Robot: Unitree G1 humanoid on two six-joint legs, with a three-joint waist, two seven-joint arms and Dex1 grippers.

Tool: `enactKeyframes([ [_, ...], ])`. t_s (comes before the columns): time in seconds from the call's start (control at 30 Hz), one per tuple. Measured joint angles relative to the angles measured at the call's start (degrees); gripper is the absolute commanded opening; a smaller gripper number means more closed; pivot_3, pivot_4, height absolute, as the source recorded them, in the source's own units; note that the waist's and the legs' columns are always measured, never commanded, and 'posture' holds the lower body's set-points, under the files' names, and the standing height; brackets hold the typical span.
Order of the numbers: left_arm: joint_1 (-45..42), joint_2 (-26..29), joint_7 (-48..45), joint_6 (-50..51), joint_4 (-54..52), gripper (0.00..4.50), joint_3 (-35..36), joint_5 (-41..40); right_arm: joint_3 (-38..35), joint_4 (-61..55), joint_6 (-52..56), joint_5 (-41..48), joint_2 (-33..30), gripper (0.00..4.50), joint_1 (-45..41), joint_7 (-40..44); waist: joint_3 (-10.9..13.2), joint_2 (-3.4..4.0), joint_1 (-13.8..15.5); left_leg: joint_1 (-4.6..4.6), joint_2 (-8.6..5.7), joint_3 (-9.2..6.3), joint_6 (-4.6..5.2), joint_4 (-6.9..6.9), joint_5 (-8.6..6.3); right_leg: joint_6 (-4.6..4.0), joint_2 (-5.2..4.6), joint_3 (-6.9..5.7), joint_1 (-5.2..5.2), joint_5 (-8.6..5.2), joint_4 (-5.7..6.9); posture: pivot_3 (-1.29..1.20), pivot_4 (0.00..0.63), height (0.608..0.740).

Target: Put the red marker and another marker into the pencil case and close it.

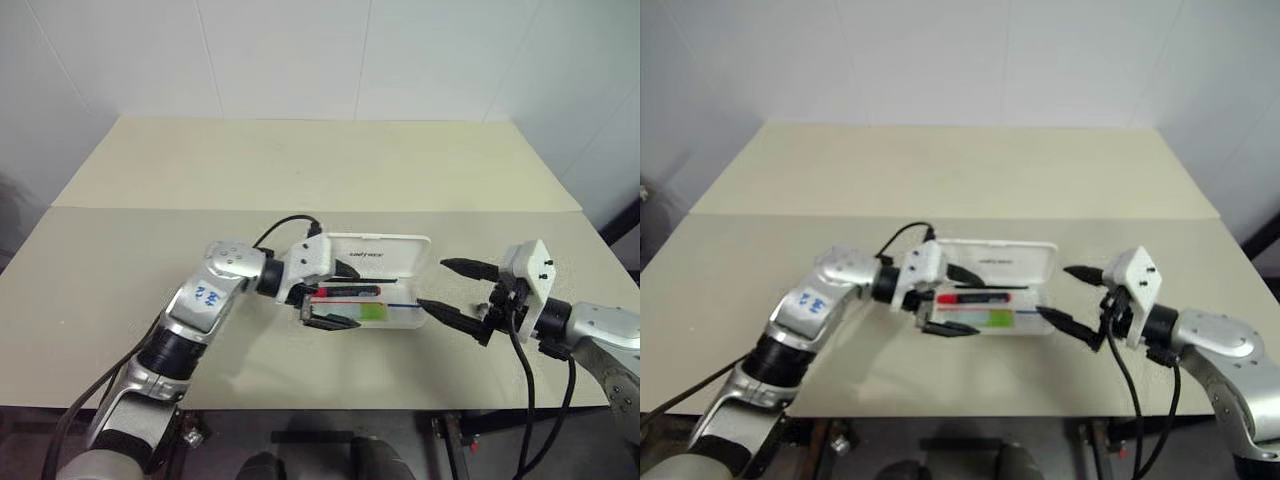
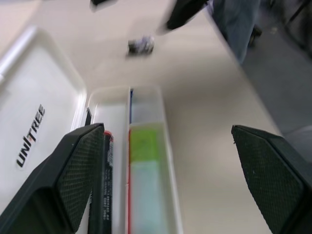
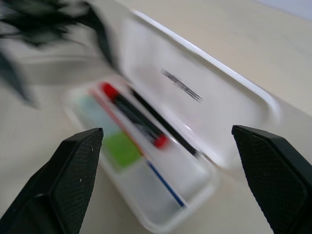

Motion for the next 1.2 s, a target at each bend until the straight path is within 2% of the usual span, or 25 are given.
enactKeyframes([
  [0.2, 3.59, 8.53, -5.55, -2.94, -0.26, 4.45, 6.8, -4.69, -2.47, -0.71, 10.61, -1.8, 1.16, 4.5, 3.25, -11.53, 0.0, 0.0, 0.0, -0.02, -0.01, 0.01, -0.01, 0.0, 0.01, 0.0, -0.08, 0.0, 0.0, 0.0, -0.05, 0.0, 0.15, 0.74],
  [0.4, 0.14, 13.84, -8.58, -6.3, 5.77, 4.45, 11.48, -6.24, -2.71, -1.17, 24.64, -3.06, 0.09, 4.5, 2.77, -18.94, 0.0, 0.0, 0.06, -0.04, -0.15, 0.0, 0.0, 0.0, 0.01, 0.0, -0.06, -0.04, 0.0, 0.0, -0.08, 0.0, 0.15, 0.74],
  [0.6, -1.54, 12.6, -8.56, -7.46, 7.0, 4.45, 11.01, -6.34, -2.78, 1.62, 36.36, -3.39, -4.5, 4.5, -6.59, -20.58, 0.0, 0.0, -0.15, -0.09, -0.1, 0.04, 0.05, -0.03, -0.02, 0.02, -0.02, -0.02, -0.03, 0.01, -0.15, 0.0, 0.15, 0.74],
  [0.83, 1.37, 11.63, -7.36, -7.19, 3.94, 4.45, 10.81, -6.92, -2.06, 5.92, 45.44, -3.39, -6.91, 4.5, -14.92, -19.76, 0.0, 0.0, -0.12, -0.22, -0.01, 0.07, 0.05, -0.08, -0.02, -0.01, 0.05, 0.01, -0.22, 0.0, -0.15, 0.0, 0.15, 0.74],
  [1.03, 3.29, 11.77, -6.3, -6.89, 2.45, 4.45, 11.16, -7.46, -2.26, 6.41, 54.93, -2.11, -4.47, 4.5, -18.99, -19.37, 0.0, 0.0, -0.08, -0.23, 0.01, 0.06, 0.05, -0.08, -0.02, -0.01, 0.03, 0.01, -0.22, 0.0, -0.15, 0.0, 0.15, 0.74],
  [1.2, 4.2, 12.07, -5.44, -6.46, 1.32, 4.45, 11.18, -7.5, -2.42, 5.79, 57.37, -1.49, -1.21, 4.5, -18.56, -19.62, 0.0, 0.0, -0.08, -0.28, 0.01, 0.06, 0.06, -0.08, -0.03, 0.0, -0.01, 0.0, -0.24, 0.0, -0.16, 0.0, 0.15, 0.74],
])
